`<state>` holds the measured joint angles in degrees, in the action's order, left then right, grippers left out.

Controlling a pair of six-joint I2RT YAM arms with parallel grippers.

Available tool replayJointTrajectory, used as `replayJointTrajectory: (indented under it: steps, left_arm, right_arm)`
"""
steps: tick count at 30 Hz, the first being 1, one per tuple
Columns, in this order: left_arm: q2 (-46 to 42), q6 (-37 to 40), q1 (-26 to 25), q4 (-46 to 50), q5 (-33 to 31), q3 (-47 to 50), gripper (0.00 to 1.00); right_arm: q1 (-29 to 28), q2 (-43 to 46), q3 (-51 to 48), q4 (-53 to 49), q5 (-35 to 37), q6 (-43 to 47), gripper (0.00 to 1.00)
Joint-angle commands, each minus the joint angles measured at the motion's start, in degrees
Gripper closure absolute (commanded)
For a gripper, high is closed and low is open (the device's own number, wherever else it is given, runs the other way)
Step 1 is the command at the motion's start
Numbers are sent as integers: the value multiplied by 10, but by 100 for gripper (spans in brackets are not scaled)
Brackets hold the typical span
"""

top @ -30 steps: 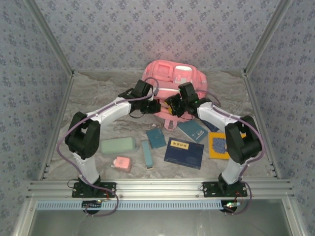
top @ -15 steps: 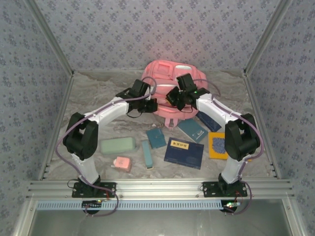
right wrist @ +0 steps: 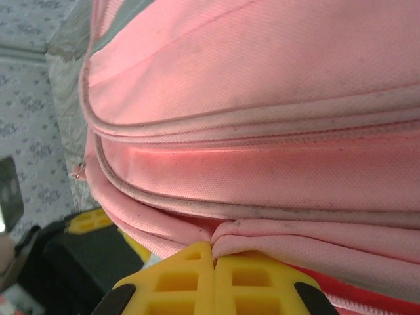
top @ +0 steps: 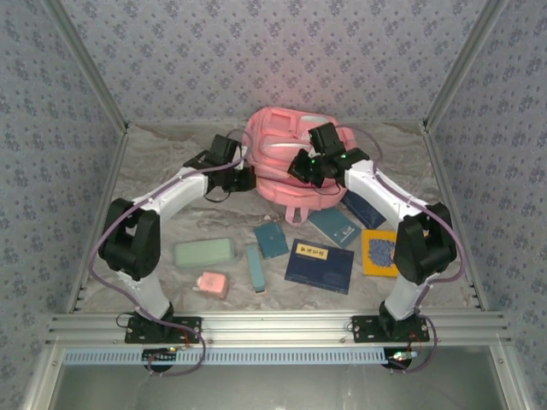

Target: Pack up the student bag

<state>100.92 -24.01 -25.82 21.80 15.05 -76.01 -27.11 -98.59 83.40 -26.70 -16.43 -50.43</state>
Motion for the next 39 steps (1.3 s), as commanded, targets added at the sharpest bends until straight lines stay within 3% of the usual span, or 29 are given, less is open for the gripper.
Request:
replayJointTrajectory:
  steps: [1, 8, 13, 18, 24, 37, 38, 39]
  left_arm:
    - [-40, 3, 32, 9, -30, 12, 100]
    - [-85, -4, 34, 21, -32, 34, 100]
    - [-134, -11, 38, 40, -44, 64, 100]
    - [-169, -5, 56, 65, -70, 84, 100]
    - [-149, -40, 116, 34, -40, 114, 100]
    - [-60, -61, 163, -8, 9, 97, 100]
    - [-61, -62, 163, -11, 14, 99, 100]
    - [-62, -63, 163, -17, 22, 101, 100]
  right_arm:
    - [-5, 48, 39, -29, -6, 84, 100]
    - [-41, 42, 112, -75, -17, 187, 100]
    - [-57, 37, 144, -70, -85, 265, 100]
    - [-76, 31, 172, -101, -102, 325, 100]
    - [-73, 38, 146, -110, -105, 354, 100]
    - [-45, 63, 71, -96, -75, 341, 100]
    - [-44, 63, 68, -95, -61, 333, 94]
    - [-44, 64, 63, -93, -49, 322, 81]
